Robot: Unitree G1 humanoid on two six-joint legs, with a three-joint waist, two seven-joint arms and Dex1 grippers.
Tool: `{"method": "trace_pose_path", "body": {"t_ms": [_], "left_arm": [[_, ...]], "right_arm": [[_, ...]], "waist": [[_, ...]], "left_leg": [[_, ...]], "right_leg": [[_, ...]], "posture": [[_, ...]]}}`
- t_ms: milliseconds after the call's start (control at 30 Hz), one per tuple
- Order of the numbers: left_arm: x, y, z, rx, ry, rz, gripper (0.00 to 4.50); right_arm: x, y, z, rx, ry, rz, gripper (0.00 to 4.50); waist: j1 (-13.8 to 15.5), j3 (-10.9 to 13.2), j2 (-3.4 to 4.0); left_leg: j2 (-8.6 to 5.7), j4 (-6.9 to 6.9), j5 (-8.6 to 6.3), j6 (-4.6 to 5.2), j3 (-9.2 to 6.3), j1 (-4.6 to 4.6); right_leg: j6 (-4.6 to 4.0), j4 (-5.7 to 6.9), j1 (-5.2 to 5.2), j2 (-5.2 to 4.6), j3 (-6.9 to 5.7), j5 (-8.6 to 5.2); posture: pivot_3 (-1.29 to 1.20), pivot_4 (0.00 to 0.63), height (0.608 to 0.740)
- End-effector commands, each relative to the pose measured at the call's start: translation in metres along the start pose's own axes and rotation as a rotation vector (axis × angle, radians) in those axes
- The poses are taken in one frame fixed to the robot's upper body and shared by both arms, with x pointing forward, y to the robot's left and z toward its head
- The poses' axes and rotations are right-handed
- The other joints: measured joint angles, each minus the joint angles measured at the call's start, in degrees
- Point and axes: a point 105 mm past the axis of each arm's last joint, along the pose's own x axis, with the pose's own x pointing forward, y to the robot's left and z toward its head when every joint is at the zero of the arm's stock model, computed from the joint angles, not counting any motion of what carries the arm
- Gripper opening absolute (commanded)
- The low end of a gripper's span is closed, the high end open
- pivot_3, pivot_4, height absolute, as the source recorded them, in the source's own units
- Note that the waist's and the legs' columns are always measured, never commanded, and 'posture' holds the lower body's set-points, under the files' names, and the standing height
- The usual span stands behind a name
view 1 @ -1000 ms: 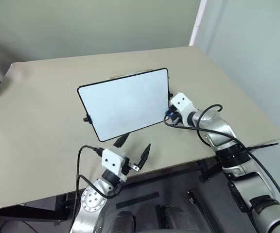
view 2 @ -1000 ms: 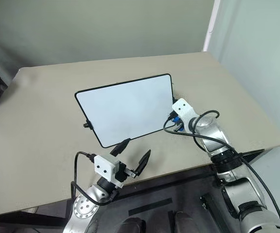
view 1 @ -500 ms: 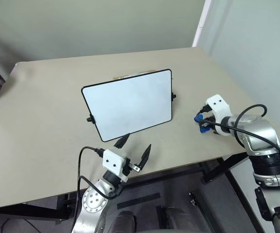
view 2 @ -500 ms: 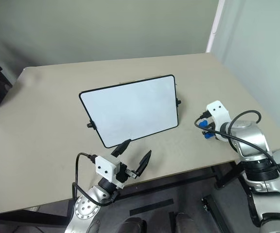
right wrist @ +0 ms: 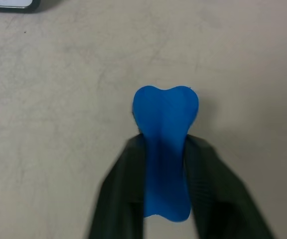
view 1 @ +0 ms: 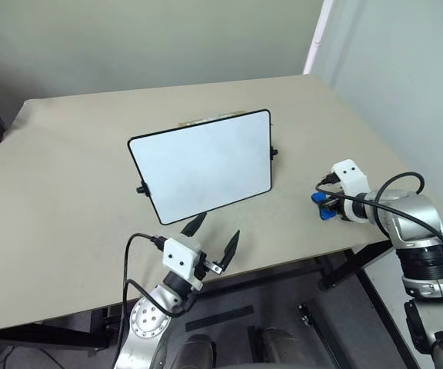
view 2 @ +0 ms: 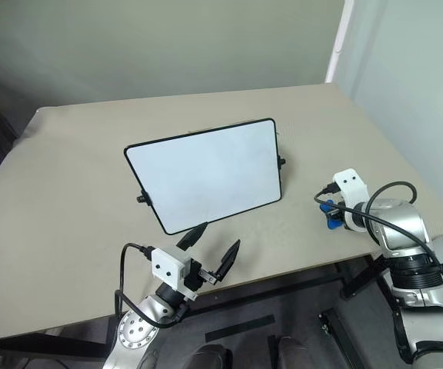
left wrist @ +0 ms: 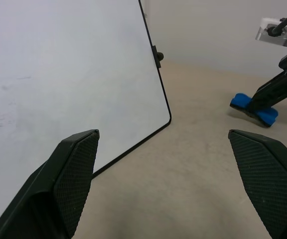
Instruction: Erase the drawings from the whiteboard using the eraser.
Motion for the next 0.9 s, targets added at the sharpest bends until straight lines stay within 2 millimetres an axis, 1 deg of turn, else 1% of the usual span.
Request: {"method": "trace_pose_path", "body": {"t_ms": [33, 167, 233, 367, 467, 600, 700, 833, 900], "left_arm": [[0.001, -0.001, 0.011, 0.013, -0.045, -0.010, 4.50], [0.000, 0.000, 0.011, 0.014, -0.044, -0.009, 4.50], [0.000, 0.001, 0.011, 0.015, -0.043, -0.008, 4.50], [-0.001, 0.003, 0.011, 0.019, -0.040, -0.006, 4.50], [-0.002, 0.005, 0.010, 0.022, -0.038, -0.003, 4.50], [-0.003, 0.007, 0.011, 0.028, -0.035, -0.002, 4.50], [-0.004, 0.009, 0.013, 0.032, -0.037, 0.002, 4.50], [-0.004, 0.013, 0.018, 0.040, -0.053, 0.005, 4.50], [-0.005, 0.007, 0.025, 0.060, -0.072, -0.007, 4.50]], "right_arm": [[-0.007, -0.007, 0.016, -0.013, -0.060, -0.035, 2.46], [-0.016, -0.008, 0.020, -0.045, -0.091, -0.029, 3.75], [-0.026, -0.006, 0.026, -0.082, -0.141, -0.014, 3.75], [-0.047, 0.003, 0.038, -0.133, -0.281, 0.044, 3.75], [-0.054, 0.007, 0.038, -0.156, -0.354, 0.061, 3.75], [-0.062, 0.021, 0.038, -0.188, -0.461, 0.108, 3.75], [-0.064, 0.029, 0.038, -0.192, -0.515, 0.135, 3.75], [-0.056, 0.034, 0.041, -0.207, -0.526, 0.141, 3.75], [-0.053, 0.035, 0.043, -0.208, -0.533, 0.147, 3.75]], "waist": [[0.06, 0.00, 0.00], [0.09, 0.01, 0.01], [0.13, 0.01, 0.02], [0.15, 0.02, -0.01], [0.15, 0.03, -0.05], [0.15, 0.06, -0.09], [0.11, 0.08, -0.13], [-0.05, 0.10, -0.16], [-0.07, 0.09, -0.15]], "left_leg": [[0.00, 0.00, -0.01, 0.00, 0.00, 0.00], [0.00, -0.01, -0.01, 0.01, -0.01, -0.01], [-0.01, 0.00, -0.01, 0.01, -0.01, -0.04], [-0.03, 0.00, -0.02, 0.00, 0.00, -0.01], [-0.04, 0.01, -0.03, 0.00, 0.00, 0.01], [-0.05, 0.03, -0.03, 0.00, -0.03, 0.03], [-0.06, 0.04, -0.03, 0.01, -0.02, 0.03], [-0.07, 0.07, -0.03, 0.01, -0.02, 0.03], [-0.07, 0.07, -0.03, 0.01, -0.04, 0.04]], "right_leg": [[-0.01, 0.00, 0.01, 0.00, 0.00, 0.00], [-0.01, 0.00, 0.01, 0.00, 0.00, 0.00], [-0.01, 0.00, 0.01, 0.00, 0.00, -0.01], [0.00, 0.00, 0.08, 0.01, -0.01, -0.12], [-0.02, 0.00, 0.14, 0.01, -0.01, -0.17], [-0.02, -0.01, 0.18, 0.01, 0.00, -0.20], [-0.01, 0.00, 0.19, 0.01, 0.00, -0.20], [-0.01, 0.00, 0.20, 0.01, 0.02, -0.20], [-0.01, 0.00, 0.20, 0.01, 0.02, -0.20]], "posture": [[0.00, 0.150, 0.730], [0.00, 0.150, 0.730], [0.00, 0.150, 0.730], [0.00, 0.150, 0.730], [0.00, 0.150, 0.730], [0.00, 0.150, 0.730], [0.00, 0.150, 0.730], [0.00, 0.150, 0.730], [0.00, 0.150, 0.730]]}}
